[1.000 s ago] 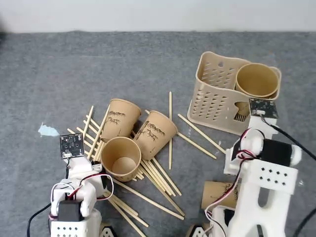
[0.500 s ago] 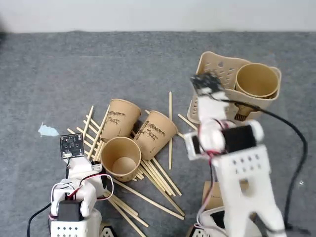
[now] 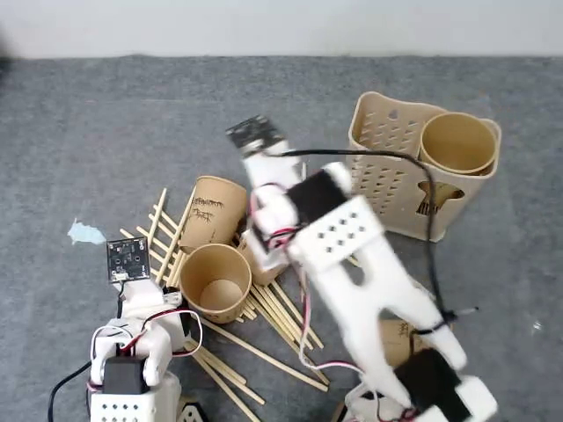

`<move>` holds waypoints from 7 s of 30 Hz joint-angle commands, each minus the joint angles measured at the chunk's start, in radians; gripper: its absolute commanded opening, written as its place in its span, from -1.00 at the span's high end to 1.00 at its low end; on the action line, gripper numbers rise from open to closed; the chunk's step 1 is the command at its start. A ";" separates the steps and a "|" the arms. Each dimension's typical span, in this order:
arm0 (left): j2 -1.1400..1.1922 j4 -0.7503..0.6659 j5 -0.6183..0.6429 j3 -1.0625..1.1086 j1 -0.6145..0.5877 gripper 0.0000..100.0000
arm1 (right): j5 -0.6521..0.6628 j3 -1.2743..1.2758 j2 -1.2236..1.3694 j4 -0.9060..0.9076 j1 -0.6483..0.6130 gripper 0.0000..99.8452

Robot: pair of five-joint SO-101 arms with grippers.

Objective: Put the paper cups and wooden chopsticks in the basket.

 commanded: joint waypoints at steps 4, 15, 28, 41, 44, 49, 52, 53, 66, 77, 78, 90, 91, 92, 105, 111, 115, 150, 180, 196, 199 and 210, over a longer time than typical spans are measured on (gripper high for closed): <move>-0.014 0.006 -0.008 -0.010 -0.008 0.97 | -0.017 -0.055 0.061 -0.047 -0.088 0.62; -0.014 0.006 -0.008 -0.010 -0.008 0.97 | -0.018 -0.055 0.139 -0.088 -0.137 0.63; -0.014 0.006 -0.008 -0.010 -0.008 0.97 | -0.075 -0.055 0.143 -0.105 -0.136 0.96; -0.014 0.006 -0.008 -0.010 -0.008 0.97 | -0.009 -0.055 -0.050 0.019 -0.038 0.98; -0.014 0.006 -0.008 -0.010 -0.008 0.97 | -0.006 -0.055 -0.122 0.025 -0.016 0.98; -0.014 0.006 -0.008 -0.010 -0.008 0.97 | -0.006 -0.123 -0.223 0.031 0.021 0.98; -0.014 0.006 -0.008 -0.010 -0.008 0.97 | -0.006 -0.232 -0.254 0.056 0.051 0.98; -0.014 0.006 -0.008 -0.010 -0.008 0.97 | -0.006 -0.275 -0.257 0.067 0.065 0.98; -0.014 0.006 -0.008 -0.010 -0.008 0.97 | 0.176 -0.535 -0.257 0.004 0.496 0.98; -0.014 0.006 -0.008 -0.010 -0.008 0.97 | 0.273 -0.537 -0.133 -0.091 0.881 0.98; -0.014 0.006 -0.008 -0.010 -0.008 0.97 | 0.273 -0.537 -0.120 -0.091 0.905 0.98; -0.014 0.006 -0.008 -0.010 -0.008 0.97 | 0.305 -0.532 -0.081 -0.081 1.044 0.98; -0.014 0.006 -0.008 -0.010 -0.008 0.97 | 0.305 -0.531 -0.077 -0.079 1.044 0.98; -0.014 0.006 -0.008 -0.010 -0.008 0.97 | 0.307 -0.531 -0.068 -0.071 1.044 0.98; -0.014 0.006 -0.008 -0.010 -0.008 0.97 | 0.298 -0.549 0.071 -0.047 0.981 0.59; -0.014 0.006 -0.008 -0.010 -0.008 0.97 | 0.259 -0.549 0.085 -0.269 0.977 0.59; -0.014 0.006 -0.008 -0.010 -0.008 0.97 | 0.262 -0.549 0.085 -0.352 0.952 0.59; -0.014 0.006 -0.008 -0.010 -0.008 0.97 | 0.265 -0.331 -0.064 0.101 0.817 0.98; -0.014 0.006 -0.008 -0.010 -0.008 0.97 | 0.265 0.361 -0.585 0.051 0.812 0.98; -0.014 0.006 -0.008 -0.010 -0.008 0.97 | 0.265 0.621 -0.802 -0.079 0.812 0.98; -0.014 0.006 -0.008 -0.010 -0.008 0.97 | 0.265 0.641 -0.808 -0.079 0.812 0.98; -0.014 0.006 -0.008 -0.010 -0.008 0.97 | 0.265 0.651 -0.808 -0.068 0.812 0.98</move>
